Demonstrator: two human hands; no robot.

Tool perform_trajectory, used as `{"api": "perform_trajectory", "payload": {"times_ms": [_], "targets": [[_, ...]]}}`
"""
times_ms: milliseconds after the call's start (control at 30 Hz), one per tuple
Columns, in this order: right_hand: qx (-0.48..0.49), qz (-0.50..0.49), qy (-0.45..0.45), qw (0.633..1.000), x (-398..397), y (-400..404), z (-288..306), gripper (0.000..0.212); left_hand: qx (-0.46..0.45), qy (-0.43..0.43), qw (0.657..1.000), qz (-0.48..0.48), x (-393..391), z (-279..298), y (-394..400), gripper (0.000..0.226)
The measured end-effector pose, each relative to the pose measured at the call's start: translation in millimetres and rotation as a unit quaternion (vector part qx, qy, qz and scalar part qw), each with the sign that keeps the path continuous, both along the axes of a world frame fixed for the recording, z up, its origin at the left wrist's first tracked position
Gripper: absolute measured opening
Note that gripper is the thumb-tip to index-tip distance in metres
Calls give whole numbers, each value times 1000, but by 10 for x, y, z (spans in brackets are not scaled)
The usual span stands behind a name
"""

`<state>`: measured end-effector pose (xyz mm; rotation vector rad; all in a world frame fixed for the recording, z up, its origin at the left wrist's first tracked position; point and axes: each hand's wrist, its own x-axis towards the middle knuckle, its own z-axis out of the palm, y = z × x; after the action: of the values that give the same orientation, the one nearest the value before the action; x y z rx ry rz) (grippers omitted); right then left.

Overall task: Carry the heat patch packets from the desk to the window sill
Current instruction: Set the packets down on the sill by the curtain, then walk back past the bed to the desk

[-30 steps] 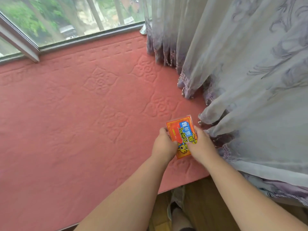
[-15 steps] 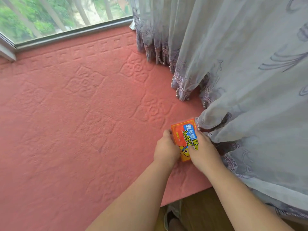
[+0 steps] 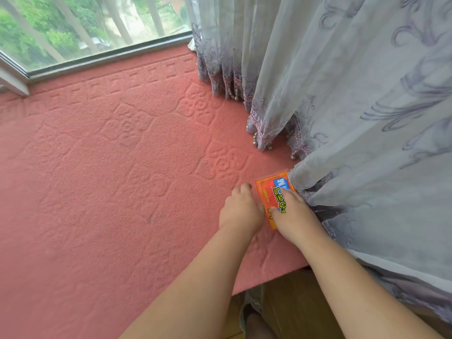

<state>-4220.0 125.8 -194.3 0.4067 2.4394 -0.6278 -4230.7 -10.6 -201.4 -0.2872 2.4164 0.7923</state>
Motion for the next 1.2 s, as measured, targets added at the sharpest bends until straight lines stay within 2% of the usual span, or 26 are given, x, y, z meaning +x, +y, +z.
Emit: {"api": "perform_trajectory", "payload": {"times_ms": [100, 333, 533, 733, 1000, 1200], "targets": [[-13, -14, 3, 1000, 8, -101, 383, 69, -37, 28, 998, -40, 63, 491, -224, 55], [-24, -43, 71, 996, 176, -335, 1478, 63, -100, 104, 985, -89, 343, 1907, -796, 49], [-6, -78, 126, 989, 730, -515, 2537, 63, -104, 160, 968, -162, 706, 2854, -1161, 44], [34, -143, 172, 974, 1463, -703, 3385, 64, -74, 208, 948, -231, 1016, 3507, -1366, 46], [65, -260, 282, 921, 2530, -677, 4254, 55, -16, 291, 891, -348, 1449, 4206, -1143, 42], [149, -340, 273, 888, 3435, -356, 4665, 55, 4, 318, 833, -453, 1960, 4582, -505, 39]]}}
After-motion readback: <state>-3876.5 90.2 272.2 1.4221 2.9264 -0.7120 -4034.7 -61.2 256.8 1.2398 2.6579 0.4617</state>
